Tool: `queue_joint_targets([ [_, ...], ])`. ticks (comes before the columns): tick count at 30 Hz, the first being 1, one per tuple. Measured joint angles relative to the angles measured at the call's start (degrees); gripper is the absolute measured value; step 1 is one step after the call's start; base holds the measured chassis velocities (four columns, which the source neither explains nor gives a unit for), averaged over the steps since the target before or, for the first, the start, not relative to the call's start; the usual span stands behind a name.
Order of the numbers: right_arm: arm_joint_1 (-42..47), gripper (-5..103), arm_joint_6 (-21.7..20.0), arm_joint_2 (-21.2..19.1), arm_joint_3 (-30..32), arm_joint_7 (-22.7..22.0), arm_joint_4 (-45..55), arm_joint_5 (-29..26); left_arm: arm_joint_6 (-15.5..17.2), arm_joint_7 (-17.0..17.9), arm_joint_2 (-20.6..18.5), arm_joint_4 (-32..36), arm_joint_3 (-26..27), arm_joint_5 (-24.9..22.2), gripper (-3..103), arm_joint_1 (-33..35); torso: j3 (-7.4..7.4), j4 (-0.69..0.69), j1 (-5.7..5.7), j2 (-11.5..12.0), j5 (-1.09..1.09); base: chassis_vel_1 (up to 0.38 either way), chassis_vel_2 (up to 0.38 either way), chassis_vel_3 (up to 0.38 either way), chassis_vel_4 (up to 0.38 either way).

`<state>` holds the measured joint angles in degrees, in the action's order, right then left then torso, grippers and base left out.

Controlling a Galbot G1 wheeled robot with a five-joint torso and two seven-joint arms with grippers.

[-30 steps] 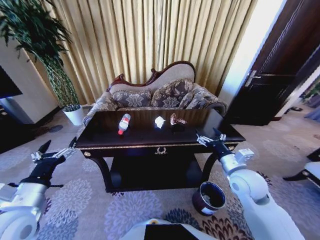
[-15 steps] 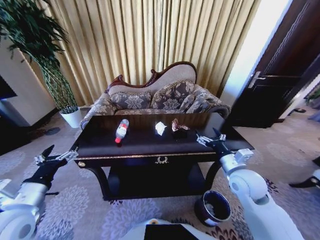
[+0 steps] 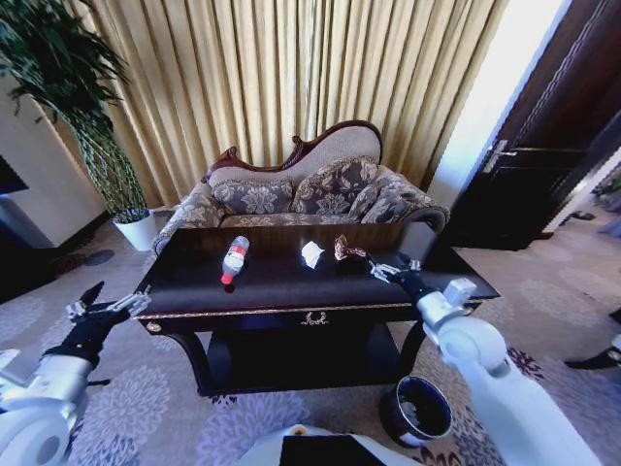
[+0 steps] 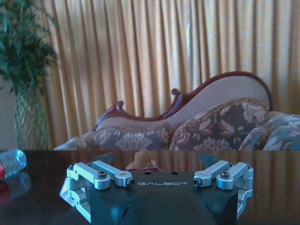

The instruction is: Move to the front of the table and place the trash on the table into the trash bin.

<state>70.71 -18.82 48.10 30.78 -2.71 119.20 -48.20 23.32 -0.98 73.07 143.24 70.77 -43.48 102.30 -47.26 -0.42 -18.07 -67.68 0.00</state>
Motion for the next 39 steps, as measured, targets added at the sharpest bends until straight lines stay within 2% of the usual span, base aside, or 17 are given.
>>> queue_joint_targets([
  [1, 0.0, 100, 0.0, 0.0, 0.0, 0.0, 0.0, 0.0, 0.0, 0.0, 0.0, 0.0, 0.0, 0.0, 100, 0.0, 0.00, 0.00, 0.00, 0.0, 0.00, 0.000, 0.000, 0.000, 0.000],
  [5, -6.5, 100, -0.7, -5.6, -5.1, 0.3, -4.8, -4.6, -0.7, -0.1, -0.4, 0.0, -0.1, -0.1, 100, 0.3, 0.00, -0.02, -0.01, 0.0, -0.01, 0.000, 0.000, 0.000, 0.000],
  [8, -10.6, 100, -0.8, -6.7, -8.2, 0.3, -7.3, -5.1, -0.7, -0.1, -0.6, 0.0, -0.5, -0.1, 100, 0.2, 0.00, -0.03, 0.00, 0.0, 0.00, 0.000, 0.000, 0.000, 0.000],
  [12, -15.7, 100, -1.0, -6.8, -12.8, 0.3, -10.9, -4.7, -0.7, -0.2, -0.2, 0.0, -0.8, 0.0, 100, 0.2, -0.01, 0.00, -0.01, 0.0, 0.02, 0.000, 0.000, 0.000, 0.000],
  [19, -19.1, 100, -1.4, -6.1, -17.8, 0.3, -14.7, -3.5, -1.0, -0.3, -0.1, 0.0, -0.4, 0.0, 100, 0.3, 0.00, -0.01, -0.01, 0.0, 0.00, 0.000, 0.000, 0.000, 0.000],
  [39, -24.7, 100, -1.7, -3.8, -24.1, 0.4, -20.4, -0.9, -1.7, -0.6, 0.9, 0.0, -0.8, 0.0, 100, 0.6, -0.01, -0.01, -0.01, 0.0, -0.01, 0.000, 0.000, 0.000, 0.000],
])
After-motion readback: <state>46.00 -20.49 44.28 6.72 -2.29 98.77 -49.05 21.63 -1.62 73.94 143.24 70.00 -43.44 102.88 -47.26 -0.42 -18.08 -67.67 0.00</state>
